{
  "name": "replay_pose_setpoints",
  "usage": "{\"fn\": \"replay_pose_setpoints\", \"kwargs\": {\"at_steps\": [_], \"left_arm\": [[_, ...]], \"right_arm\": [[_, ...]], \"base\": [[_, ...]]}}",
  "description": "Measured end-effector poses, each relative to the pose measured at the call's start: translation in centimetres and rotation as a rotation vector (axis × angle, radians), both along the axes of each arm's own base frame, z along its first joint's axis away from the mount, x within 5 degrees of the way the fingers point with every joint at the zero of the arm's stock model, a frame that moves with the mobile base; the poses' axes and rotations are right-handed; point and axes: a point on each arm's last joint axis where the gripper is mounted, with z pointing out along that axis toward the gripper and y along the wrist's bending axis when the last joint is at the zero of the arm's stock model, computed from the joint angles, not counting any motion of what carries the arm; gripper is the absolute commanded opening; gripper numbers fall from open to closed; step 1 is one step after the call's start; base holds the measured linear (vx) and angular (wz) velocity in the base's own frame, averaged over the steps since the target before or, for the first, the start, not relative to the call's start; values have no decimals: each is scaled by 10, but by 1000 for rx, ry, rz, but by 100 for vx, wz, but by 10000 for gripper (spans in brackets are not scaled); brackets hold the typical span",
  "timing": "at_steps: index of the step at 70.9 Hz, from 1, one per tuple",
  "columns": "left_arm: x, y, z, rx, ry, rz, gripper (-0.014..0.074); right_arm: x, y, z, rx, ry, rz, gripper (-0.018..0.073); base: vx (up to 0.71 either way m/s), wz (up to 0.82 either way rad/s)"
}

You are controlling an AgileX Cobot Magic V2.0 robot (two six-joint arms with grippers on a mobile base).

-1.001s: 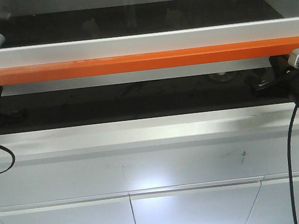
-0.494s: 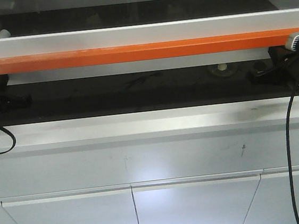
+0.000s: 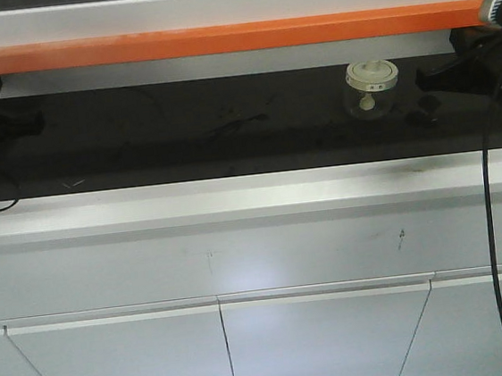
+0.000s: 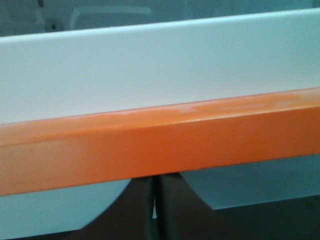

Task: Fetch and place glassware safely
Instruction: 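Lift the sash upward with both grippers holding the handle, then release the handle and lower both grippers below the open sash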

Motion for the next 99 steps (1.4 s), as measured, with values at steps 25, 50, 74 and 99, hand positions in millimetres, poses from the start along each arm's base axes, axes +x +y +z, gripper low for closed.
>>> {"fn": "replay_pose_setpoints", "kwargs": {"at_steps": [25, 50, 74, 99], "left_arm": [[-5, 0, 34, -61, -187, -9, -7], [-12, 1, 40, -60, -157, -2, -7], [-37, -1, 24, -33, -111, -16, -7], [-80, -4, -4, -29, -39, -52, -7]], "right_arm": [[-18, 0, 47, -3, -157, 4, -4], [-31, 1, 70, 29, -226, 10, -4], [-54, 1, 24, 73, -136, 20, -4], [-86, 8, -6, 34, -60, 88, -4]], "base": [[0, 1], [0, 0], [0, 0], [0, 0]]}}
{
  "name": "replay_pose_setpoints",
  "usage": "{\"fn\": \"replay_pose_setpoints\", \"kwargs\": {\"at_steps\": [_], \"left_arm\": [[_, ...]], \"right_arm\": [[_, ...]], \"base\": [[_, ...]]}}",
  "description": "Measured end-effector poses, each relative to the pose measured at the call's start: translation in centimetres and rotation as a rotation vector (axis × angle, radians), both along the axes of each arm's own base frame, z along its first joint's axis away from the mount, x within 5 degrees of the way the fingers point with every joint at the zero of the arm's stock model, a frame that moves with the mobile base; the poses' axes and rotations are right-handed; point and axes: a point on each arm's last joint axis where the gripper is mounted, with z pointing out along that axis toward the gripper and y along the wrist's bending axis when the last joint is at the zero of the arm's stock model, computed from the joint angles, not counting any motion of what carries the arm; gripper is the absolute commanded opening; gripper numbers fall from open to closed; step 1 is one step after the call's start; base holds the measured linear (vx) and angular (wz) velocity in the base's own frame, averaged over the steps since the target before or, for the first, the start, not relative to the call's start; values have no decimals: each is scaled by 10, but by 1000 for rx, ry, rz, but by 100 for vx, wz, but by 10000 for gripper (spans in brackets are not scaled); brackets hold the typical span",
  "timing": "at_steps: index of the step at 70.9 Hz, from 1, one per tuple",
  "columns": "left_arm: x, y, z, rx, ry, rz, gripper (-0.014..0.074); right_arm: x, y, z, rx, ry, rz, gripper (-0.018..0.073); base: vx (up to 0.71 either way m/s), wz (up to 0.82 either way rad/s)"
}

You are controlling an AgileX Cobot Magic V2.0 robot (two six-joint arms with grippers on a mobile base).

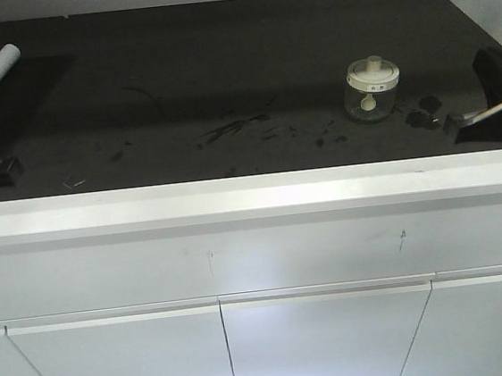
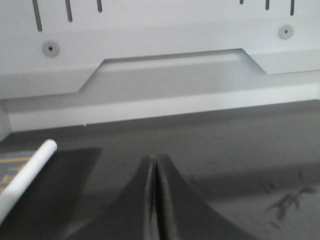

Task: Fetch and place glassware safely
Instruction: 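Release the handle and lower both grippers below the open sash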

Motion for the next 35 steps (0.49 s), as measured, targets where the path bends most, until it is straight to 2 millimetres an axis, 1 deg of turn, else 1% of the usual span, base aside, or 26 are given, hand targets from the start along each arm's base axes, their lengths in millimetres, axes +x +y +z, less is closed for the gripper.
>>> {"fn": "replay_pose_setpoints", "kwargs": {"at_steps": [14, 23, 35], "left_arm": [[-25, 0, -17, -3, 47, 1, -7], [-41, 0, -32, -4, 91, 2, -7], [-53, 0, -49, -8, 116, -4, -7]], "right_arm": [[-13, 3, -9, -32, 19, 35, -4], [-21, 4, -18, -27, 43, 39, -4], [-29, 4, -31, -20, 67, 48, -4]], "base": [[0, 0], [0, 0], [0, 0]]}}
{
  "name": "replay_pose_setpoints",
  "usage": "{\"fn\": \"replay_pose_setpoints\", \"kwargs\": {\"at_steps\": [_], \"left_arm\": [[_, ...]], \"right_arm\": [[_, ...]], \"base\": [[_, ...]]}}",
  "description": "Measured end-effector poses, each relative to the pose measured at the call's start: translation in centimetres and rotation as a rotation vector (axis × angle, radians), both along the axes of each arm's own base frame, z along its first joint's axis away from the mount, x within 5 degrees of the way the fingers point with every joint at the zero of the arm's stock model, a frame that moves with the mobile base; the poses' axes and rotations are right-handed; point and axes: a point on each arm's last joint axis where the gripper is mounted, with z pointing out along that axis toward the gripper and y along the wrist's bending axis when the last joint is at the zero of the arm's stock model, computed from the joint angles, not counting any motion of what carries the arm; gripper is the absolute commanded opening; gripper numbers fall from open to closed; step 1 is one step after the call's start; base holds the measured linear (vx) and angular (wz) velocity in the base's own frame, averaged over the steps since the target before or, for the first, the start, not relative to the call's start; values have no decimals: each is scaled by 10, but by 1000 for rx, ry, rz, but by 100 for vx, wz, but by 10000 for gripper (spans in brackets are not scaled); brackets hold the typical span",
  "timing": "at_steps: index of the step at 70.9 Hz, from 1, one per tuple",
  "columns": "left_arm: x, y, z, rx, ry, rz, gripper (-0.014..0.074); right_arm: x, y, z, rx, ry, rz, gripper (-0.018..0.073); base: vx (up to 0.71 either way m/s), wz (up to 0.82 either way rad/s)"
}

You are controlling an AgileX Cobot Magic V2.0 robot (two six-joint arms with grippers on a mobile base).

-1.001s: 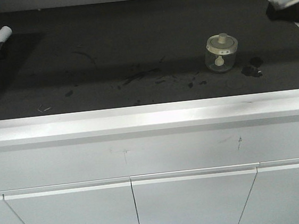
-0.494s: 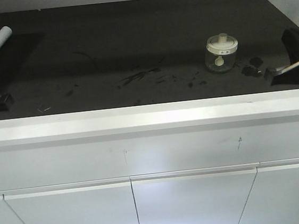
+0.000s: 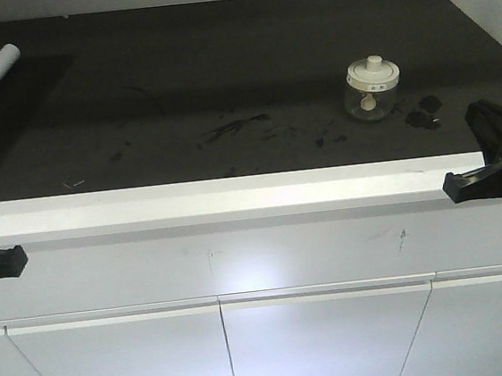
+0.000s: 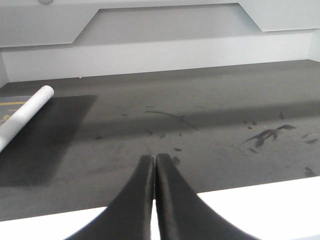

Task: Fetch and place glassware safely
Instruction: 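Release the handle and lower both grippers below the open sash, then reach the right gripper into the hood over the glass jar's knob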

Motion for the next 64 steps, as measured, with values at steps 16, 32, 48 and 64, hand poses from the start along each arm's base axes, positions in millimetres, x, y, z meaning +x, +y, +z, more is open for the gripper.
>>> {"fn": "replay_pose_setpoints", "kwargs": {"at_steps": [16, 32, 48, 64], "left_arm": [[-2, -1, -1, -5, -22, -6, -7], [-2, -1, -1, -5, -22, -6, -7], [-2, -1, -1, -5, -22, -6, -7], [-2, -1, -1, -5, -22, -6, -7]], "right_arm": [[-1, 1, 4, 11, -47, 14, 0], [-1, 1, 4, 12, -48, 14, 61], [-1, 1, 4, 12, -48, 14, 239], [16, 1, 0, 10, -15, 14, 407]], "base": [[0, 0], [0, 0], [0, 0], [0, 0]]}}
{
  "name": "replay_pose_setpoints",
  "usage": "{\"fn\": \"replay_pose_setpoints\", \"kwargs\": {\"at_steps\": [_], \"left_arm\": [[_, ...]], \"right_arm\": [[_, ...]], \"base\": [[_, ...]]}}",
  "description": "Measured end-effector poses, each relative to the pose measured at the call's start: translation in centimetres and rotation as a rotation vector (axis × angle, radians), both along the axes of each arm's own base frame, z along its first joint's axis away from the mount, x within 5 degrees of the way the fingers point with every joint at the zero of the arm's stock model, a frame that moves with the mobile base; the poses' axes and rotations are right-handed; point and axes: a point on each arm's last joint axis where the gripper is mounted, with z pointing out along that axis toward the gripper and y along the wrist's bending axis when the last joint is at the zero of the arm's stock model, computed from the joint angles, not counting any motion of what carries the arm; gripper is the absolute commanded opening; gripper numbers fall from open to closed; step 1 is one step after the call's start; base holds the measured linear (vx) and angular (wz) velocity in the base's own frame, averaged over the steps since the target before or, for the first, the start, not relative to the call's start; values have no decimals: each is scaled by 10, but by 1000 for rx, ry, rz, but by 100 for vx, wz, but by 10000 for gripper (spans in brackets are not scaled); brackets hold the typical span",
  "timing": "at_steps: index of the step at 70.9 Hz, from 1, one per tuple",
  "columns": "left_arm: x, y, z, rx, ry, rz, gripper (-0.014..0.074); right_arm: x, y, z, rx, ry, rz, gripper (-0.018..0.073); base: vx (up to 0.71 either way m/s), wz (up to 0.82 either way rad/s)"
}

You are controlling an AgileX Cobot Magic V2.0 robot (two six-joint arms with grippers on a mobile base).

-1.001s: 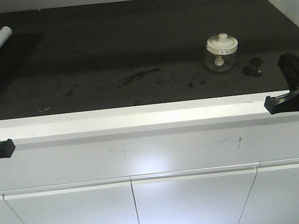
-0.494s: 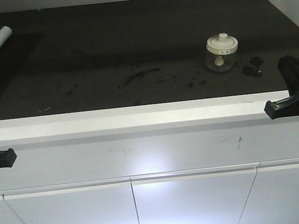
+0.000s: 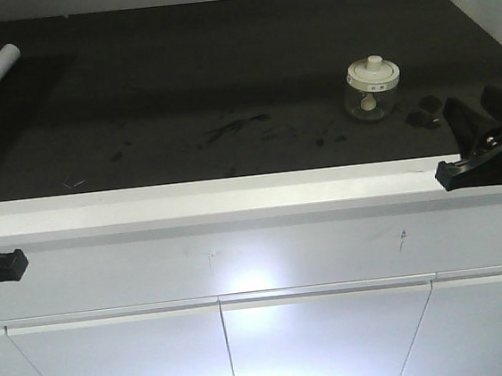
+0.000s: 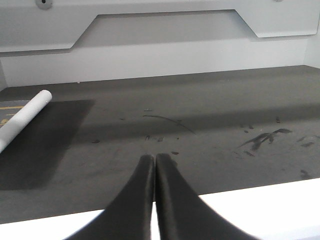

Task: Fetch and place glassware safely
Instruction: 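Reach the right gripper into the hood over the glass jar's knob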

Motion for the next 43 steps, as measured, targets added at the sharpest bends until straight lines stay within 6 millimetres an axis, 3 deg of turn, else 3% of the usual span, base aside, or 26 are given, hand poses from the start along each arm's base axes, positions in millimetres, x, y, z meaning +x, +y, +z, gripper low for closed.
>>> {"fn": "replay_pose_setpoints", "kwargs": {"at_steps": [20, 43], "left_arm": [[0, 0, 0, 0, 0, 0, -7], [0, 0, 0, 0, 0, 0, -7]], "right_arm": [[62, 1, -13, 3, 57, 4, 419], [158, 2, -24, 9, 9, 11, 419]], "base": [[0, 0], [0, 0]]}}
